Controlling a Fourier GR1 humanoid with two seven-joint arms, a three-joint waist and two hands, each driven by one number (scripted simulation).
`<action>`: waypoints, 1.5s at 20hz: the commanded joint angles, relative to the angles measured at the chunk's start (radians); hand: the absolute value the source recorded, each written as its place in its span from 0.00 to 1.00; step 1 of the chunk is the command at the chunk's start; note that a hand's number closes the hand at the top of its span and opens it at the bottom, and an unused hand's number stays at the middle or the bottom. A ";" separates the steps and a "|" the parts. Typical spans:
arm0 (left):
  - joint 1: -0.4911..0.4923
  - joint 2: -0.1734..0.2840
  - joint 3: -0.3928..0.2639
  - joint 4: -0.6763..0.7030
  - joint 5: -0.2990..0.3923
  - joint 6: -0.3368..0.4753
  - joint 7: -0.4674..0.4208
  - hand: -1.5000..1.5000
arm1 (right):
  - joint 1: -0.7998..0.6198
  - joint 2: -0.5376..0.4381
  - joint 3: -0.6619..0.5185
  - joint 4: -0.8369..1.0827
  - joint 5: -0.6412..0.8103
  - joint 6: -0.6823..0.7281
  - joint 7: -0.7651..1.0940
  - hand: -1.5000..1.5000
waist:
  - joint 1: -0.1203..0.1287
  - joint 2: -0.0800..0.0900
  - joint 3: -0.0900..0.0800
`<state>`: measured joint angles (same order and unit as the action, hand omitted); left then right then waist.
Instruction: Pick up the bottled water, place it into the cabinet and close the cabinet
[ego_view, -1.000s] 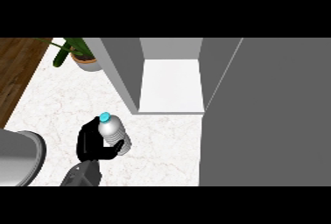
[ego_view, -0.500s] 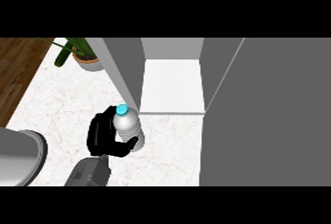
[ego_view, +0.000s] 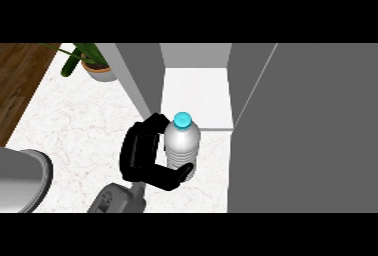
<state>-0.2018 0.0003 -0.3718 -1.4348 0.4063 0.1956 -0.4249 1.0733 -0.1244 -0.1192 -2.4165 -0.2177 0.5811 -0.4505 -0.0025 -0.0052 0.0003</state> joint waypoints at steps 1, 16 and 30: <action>-0.055 0.000 -0.149 -0.116 0.005 0.207 0.090 1.00 | -0.024 -0.006 -0.009 -0.110 -0.088 -0.025 0.087 0.00 | -0.002 0.004 0.000; -0.553 0.000 -0.158 0.137 0.044 0.611 0.206 1.00 | -0.143 -0.047 -0.113 -0.026 -0.132 -0.012 0.102 0.00 | -0.029 0.011 0.000; -0.666 0.017 -0.054 0.469 0.043 0.486 0.133 1.00 | -0.058 0.007 -0.101 -0.118 -0.184 0.004 0.141 0.00 | -0.029 0.011 -0.001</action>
<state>-0.8276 0.0039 -0.4708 -1.0662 0.4585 0.7375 -0.2623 0.9714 -0.1326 -0.2074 -2.4036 -0.2692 0.5983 -0.3671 -0.0308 0.0051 -0.0007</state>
